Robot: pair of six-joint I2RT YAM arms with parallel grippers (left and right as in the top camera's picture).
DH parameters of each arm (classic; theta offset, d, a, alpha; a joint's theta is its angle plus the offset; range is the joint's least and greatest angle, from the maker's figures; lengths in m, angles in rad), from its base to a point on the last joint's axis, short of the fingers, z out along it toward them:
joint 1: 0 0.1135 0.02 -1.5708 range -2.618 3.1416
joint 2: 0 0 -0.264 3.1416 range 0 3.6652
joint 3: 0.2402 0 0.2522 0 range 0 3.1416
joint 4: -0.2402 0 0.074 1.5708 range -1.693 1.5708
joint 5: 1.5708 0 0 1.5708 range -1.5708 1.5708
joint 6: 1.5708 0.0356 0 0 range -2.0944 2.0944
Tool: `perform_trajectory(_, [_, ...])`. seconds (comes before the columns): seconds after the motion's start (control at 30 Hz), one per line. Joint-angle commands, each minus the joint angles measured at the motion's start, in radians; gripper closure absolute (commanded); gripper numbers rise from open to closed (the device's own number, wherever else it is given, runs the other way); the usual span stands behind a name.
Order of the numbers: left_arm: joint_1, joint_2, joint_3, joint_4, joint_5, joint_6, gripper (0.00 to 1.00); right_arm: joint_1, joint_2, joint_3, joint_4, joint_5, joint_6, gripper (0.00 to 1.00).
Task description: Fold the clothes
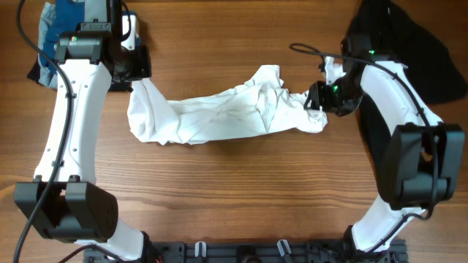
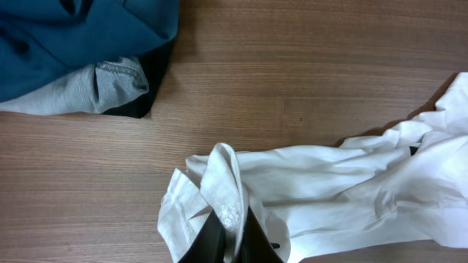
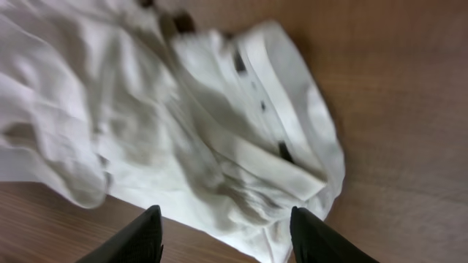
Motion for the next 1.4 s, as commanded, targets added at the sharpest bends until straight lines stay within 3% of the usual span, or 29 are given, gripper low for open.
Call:
perform_trajectory(0.0, [0.007,-0.003,0.005,0.007,-0.006,0.012,0.96,0.033,-0.104,0.08,0.037,-0.037,-0.03,0.43])
perform_trajectory(0.33, [0.007,-0.003,0.005,0.035,-0.005,0.012,0.96,0.23,0.043,0.051,0.263,-0.048,0.048,0.42])
perform_trajectory(0.63, [0.007,-0.003,0.005,0.036,-0.006,0.012,0.96,0.237,0.215,0.051,0.375,-0.037,-0.108,0.44])
perform_trajectory(0.83, [0.007,-0.003,0.005,0.035,-0.006,0.012,0.96,0.237,0.229,0.051,0.417,-0.038,-0.109,0.5])
perform_trajectory(0.93, [0.007,-0.003,0.005,0.035,-0.006,0.012,0.96,0.236,0.229,0.052,0.461,-0.038,-0.117,0.45])
perform_trajectory(1.07, [0.007,-0.003,0.005,0.035,-0.006,0.013,0.96,0.237,0.229,0.052,0.489,-0.039,-0.12,0.46])
perform_trajectory(1.17, [0.007,-0.003,0.005,0.04,-0.006,0.013,0.96,0.237,0.229,0.052,0.469,-0.039,-0.134,0.6])
perform_trajectory(1.3, [0.007,-0.003,0.005,0.056,-0.006,0.013,0.96,0.236,0.229,0.052,0.462,-0.039,-0.131,0.96])
perform_trajectory(1.37, [0.007,-0.003,0.005,0.061,-0.006,0.013,0.96,0.235,0.22,0.055,0.462,-0.039,-0.13,0.96])
